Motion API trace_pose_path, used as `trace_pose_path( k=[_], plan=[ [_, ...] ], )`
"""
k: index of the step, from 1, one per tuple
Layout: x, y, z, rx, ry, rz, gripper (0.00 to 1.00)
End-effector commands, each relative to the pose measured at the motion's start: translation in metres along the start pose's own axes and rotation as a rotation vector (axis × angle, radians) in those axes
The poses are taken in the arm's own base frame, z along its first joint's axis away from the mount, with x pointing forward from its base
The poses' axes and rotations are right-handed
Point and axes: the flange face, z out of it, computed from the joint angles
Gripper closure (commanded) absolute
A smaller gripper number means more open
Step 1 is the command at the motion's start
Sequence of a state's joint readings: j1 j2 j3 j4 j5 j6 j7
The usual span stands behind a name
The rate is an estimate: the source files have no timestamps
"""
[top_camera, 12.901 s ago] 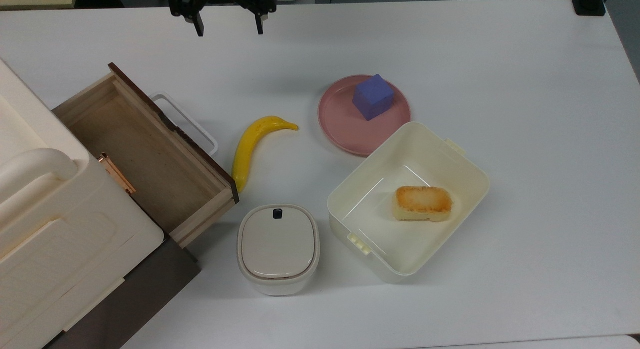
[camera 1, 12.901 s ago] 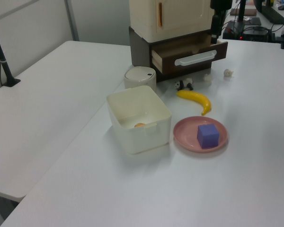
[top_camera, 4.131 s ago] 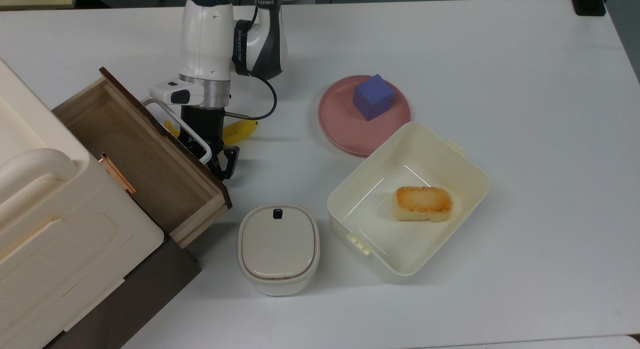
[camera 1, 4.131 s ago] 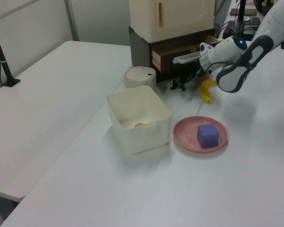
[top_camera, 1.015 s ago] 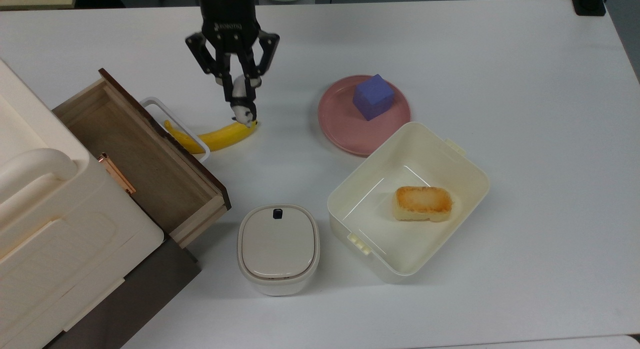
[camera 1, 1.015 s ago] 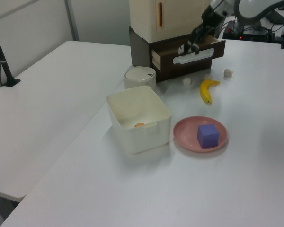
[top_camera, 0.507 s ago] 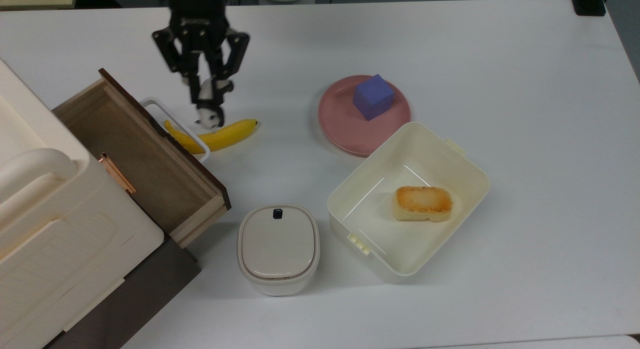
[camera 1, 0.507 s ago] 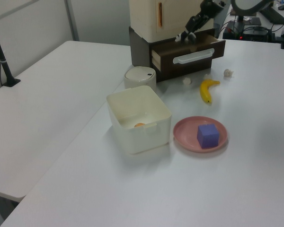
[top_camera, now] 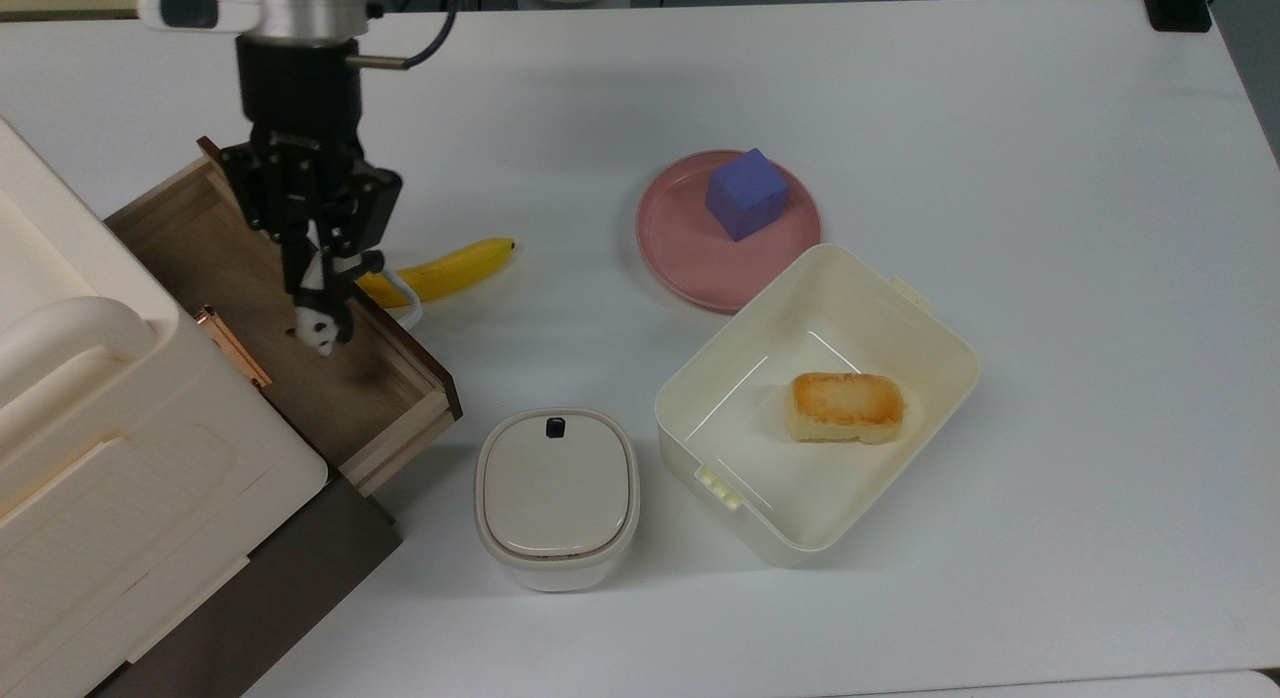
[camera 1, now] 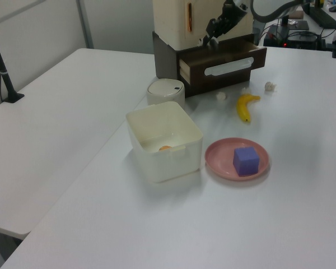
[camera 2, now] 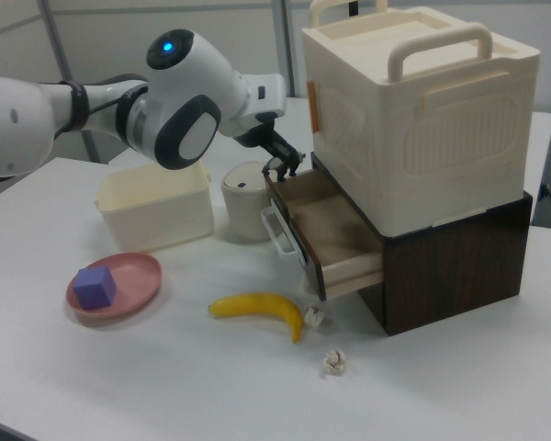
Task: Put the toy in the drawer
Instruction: 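Carry the toy over the open drawer, lower it, open the gripper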
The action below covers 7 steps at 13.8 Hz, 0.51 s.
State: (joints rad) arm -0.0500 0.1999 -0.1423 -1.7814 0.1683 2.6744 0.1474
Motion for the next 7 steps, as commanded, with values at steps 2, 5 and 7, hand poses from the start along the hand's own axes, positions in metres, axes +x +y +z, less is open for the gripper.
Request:
trace_pose_path(
  k=[2,5,7],
  plan=[
    [0.007,0.001,0.021,-0.018,-0.037,0.042,0.72],
    [0.003,0.001,0.03,-0.028,-0.047,0.013,0.7],
    [0.0,0.001,0.037,-0.043,-0.055,-0.033,0.6]
  ],
)
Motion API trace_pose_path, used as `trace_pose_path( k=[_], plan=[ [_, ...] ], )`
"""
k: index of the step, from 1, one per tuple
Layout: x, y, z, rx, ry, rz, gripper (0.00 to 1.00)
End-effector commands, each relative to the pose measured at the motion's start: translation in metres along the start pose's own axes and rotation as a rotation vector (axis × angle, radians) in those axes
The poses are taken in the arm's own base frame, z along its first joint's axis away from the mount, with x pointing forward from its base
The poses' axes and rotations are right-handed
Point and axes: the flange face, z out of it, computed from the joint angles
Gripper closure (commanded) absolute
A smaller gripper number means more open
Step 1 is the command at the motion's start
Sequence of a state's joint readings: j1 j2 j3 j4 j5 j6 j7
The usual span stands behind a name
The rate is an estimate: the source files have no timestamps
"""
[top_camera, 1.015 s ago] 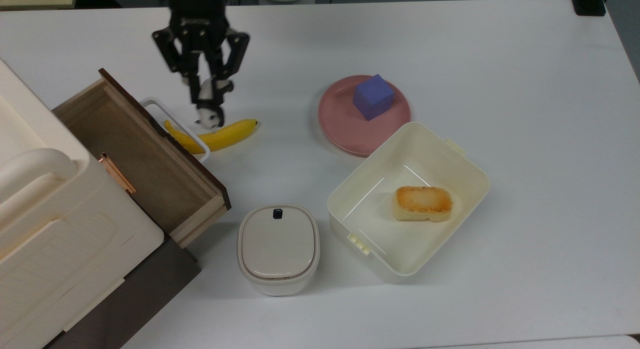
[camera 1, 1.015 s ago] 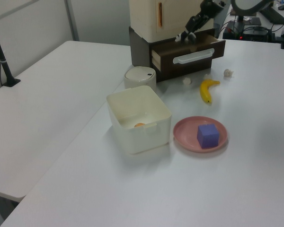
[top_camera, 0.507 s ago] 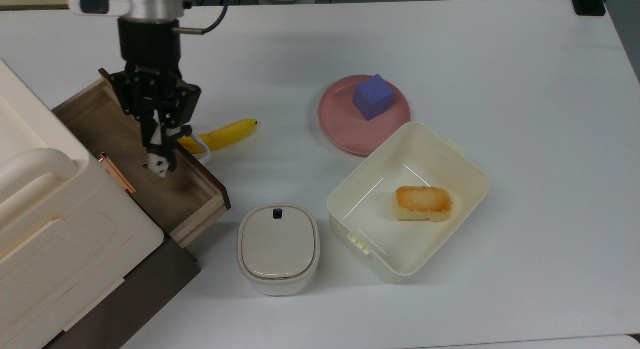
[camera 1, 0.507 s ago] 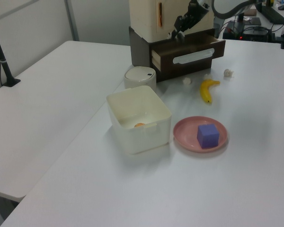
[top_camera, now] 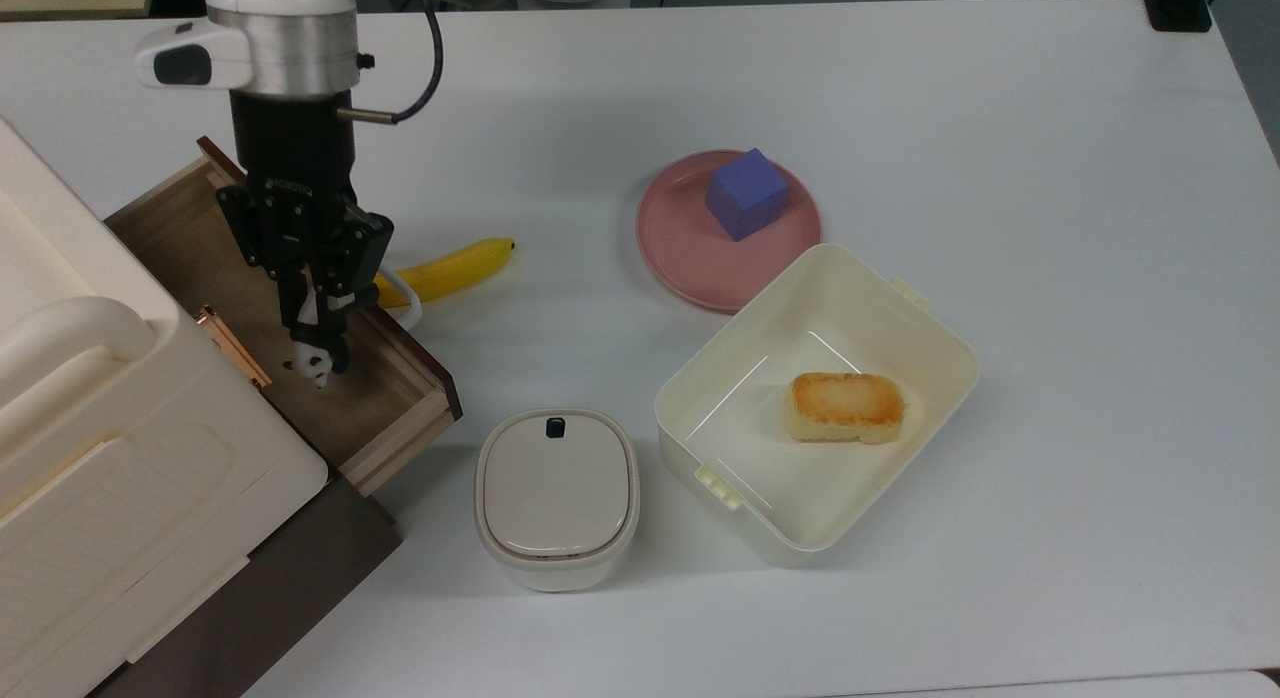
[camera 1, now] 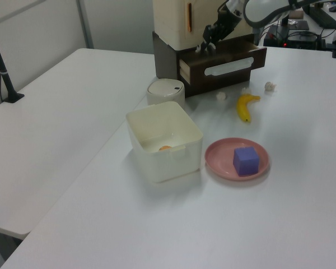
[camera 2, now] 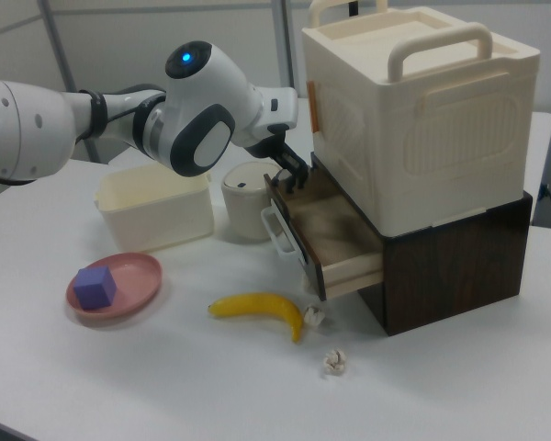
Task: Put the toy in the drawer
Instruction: 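Carry the toy over the open drawer, lower it, open the gripper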
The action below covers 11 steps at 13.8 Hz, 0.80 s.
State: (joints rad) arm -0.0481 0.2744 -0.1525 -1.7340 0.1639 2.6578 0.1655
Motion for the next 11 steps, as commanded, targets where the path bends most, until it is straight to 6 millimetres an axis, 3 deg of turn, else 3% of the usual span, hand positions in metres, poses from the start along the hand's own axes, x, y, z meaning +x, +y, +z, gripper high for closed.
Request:
trace_pose_path(
  k=[1,3,7,11],
  plan=[
    [0.002,-0.003,0.008,-0.02,-0.018,-0.058,0.51],
    [0.0,-0.004,0.01,-0.03,-0.019,-0.08,0.33],
    [0.003,-0.006,0.001,-0.028,-0.022,-0.08,0.31],
    [-0.006,-0.015,-0.044,-0.022,-0.205,-0.105,0.25]
  ],
)
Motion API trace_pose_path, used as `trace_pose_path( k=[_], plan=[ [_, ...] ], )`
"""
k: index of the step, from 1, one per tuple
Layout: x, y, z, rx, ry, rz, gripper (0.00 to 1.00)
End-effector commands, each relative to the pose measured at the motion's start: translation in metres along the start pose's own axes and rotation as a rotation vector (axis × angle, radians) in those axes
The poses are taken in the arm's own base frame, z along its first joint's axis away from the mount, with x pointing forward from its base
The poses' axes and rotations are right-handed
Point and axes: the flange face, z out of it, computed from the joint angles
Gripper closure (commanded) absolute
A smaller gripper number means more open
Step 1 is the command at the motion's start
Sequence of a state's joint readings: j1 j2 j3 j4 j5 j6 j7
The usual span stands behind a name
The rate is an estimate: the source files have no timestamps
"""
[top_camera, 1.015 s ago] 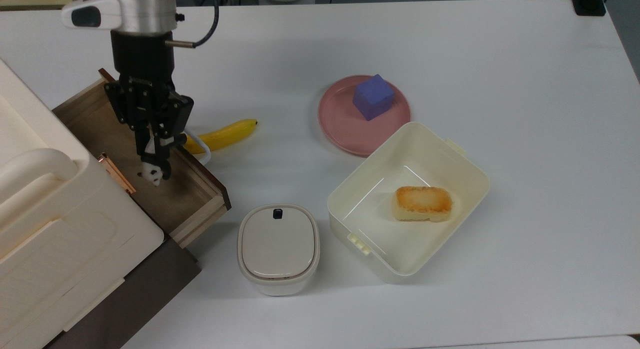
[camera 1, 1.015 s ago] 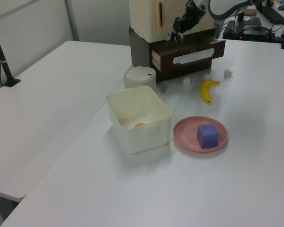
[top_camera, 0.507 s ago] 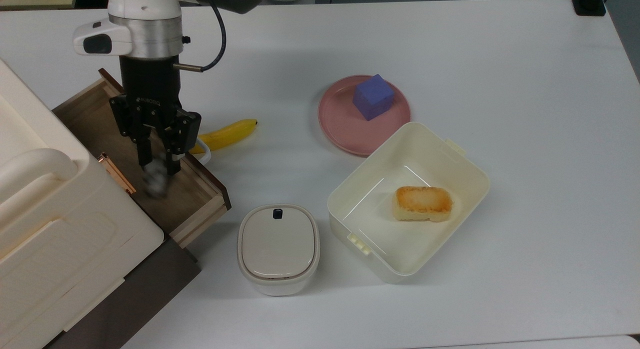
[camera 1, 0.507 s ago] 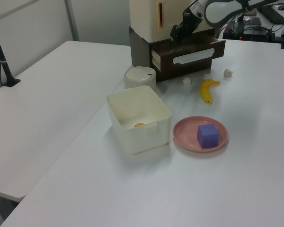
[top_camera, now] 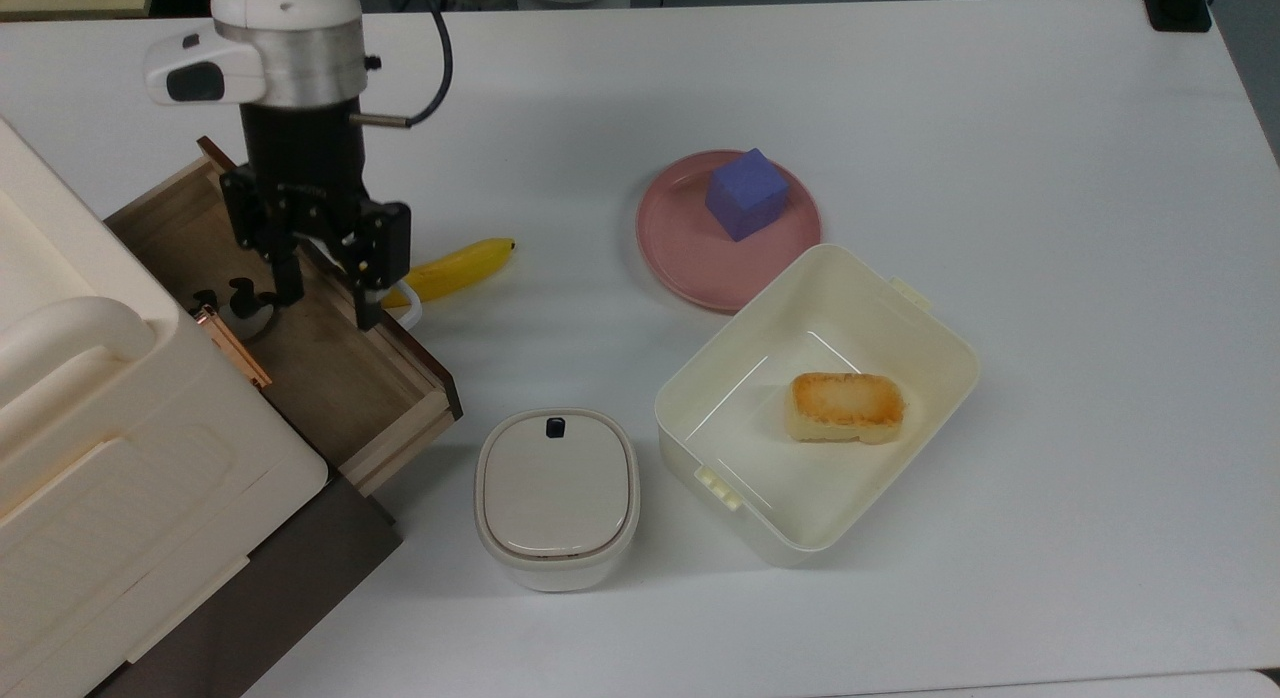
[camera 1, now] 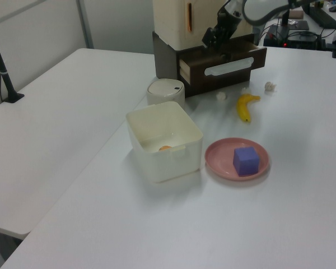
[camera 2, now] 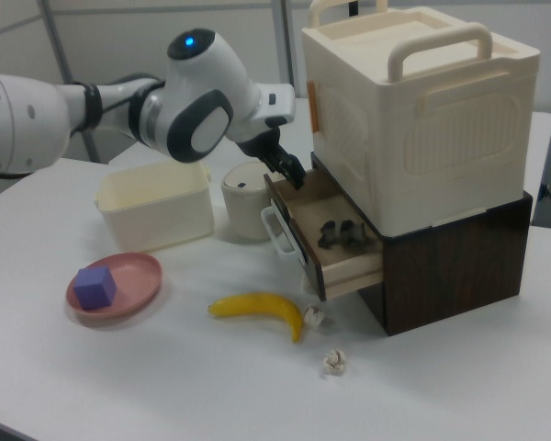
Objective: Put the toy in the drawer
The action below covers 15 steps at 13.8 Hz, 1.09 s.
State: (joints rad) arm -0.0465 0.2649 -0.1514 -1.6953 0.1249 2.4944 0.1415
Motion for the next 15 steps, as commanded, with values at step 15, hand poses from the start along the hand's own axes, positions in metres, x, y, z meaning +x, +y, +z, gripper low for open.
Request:
trace_pose_path(
  k=[15],
  plan=[
    [-0.085,-0.054,-0.124,-0.053,-0.507,-0.345,0.0]
  ],
)
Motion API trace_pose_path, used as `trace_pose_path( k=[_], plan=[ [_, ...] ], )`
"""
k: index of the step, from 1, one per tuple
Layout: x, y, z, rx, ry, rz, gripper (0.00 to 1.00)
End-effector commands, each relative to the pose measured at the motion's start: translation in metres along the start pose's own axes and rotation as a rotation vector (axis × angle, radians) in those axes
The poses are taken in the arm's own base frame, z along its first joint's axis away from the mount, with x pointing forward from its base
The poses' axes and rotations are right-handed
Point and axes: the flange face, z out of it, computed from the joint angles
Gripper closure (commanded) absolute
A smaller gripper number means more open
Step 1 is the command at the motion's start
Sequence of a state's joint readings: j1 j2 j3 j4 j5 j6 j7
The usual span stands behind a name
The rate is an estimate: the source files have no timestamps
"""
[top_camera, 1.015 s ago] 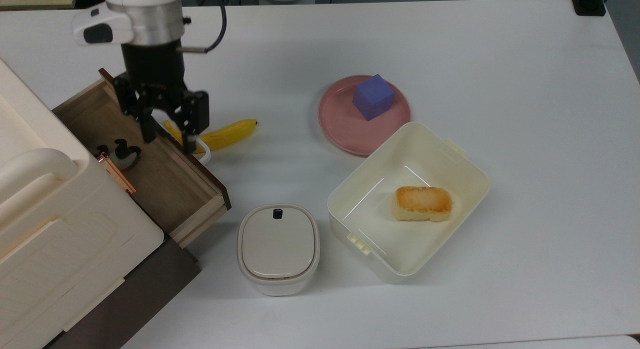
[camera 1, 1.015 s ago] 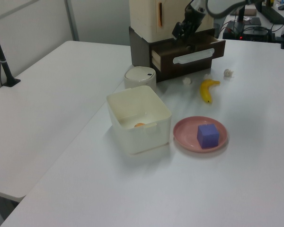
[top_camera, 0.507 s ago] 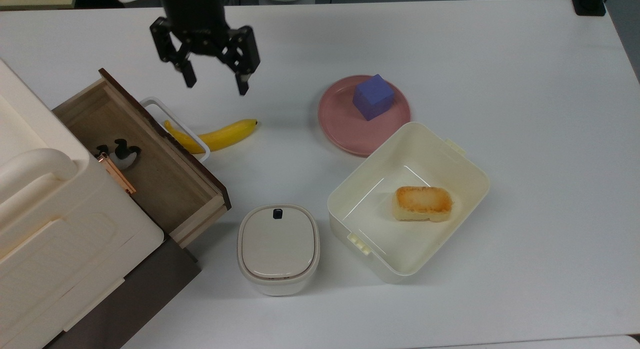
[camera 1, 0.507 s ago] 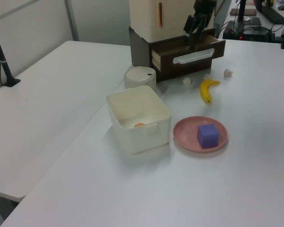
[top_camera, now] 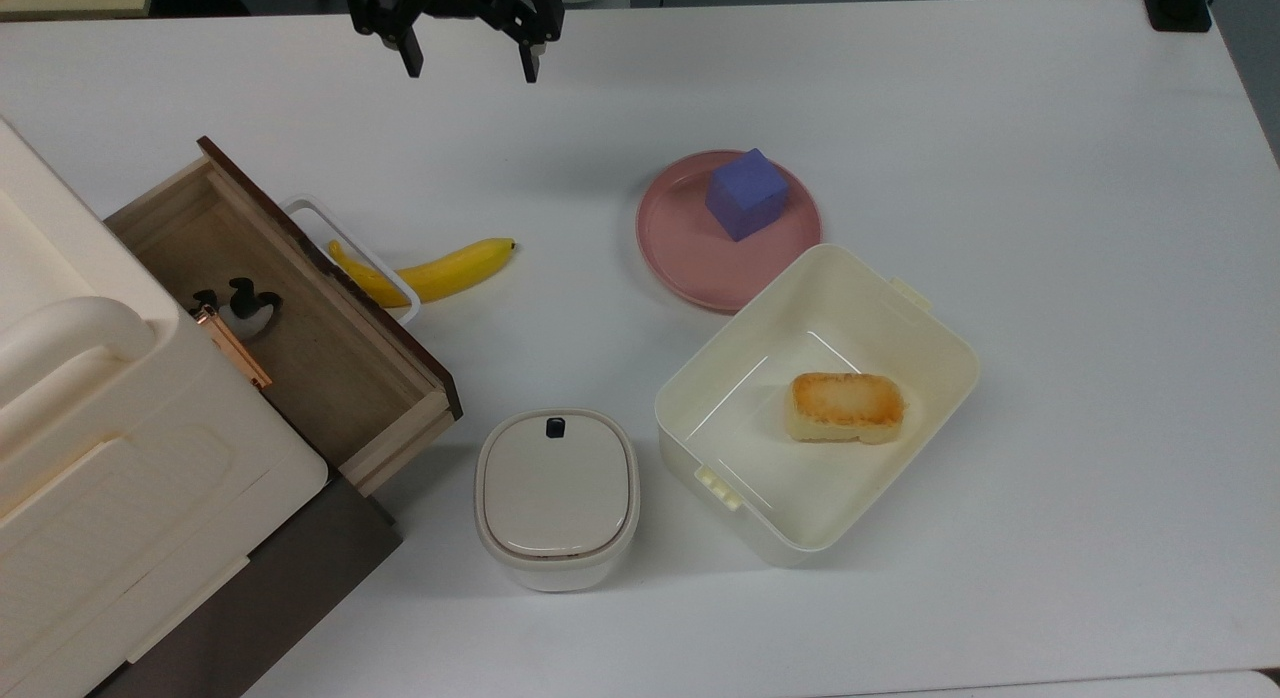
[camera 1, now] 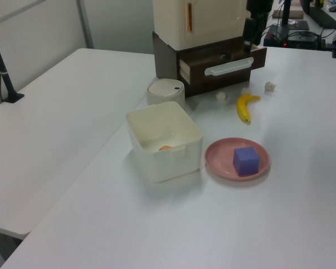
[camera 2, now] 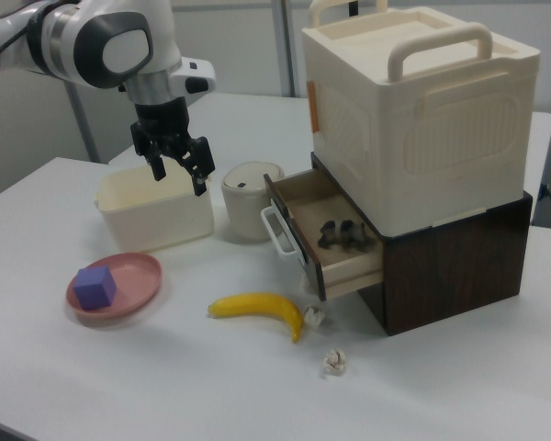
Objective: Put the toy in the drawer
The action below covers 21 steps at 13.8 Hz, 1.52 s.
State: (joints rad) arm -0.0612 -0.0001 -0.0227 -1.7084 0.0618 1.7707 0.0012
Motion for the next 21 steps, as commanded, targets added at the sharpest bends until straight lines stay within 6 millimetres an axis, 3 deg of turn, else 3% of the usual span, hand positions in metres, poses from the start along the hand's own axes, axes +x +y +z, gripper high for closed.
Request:
trace_pose_path(
  k=[1,21],
  plan=[
    [-0.012,-0.007,0.003,-0.072,-0.033,-0.054,0.0],
    [-0.004,0.008,-0.003,-0.092,0.016,-0.046,0.0]
  ],
)
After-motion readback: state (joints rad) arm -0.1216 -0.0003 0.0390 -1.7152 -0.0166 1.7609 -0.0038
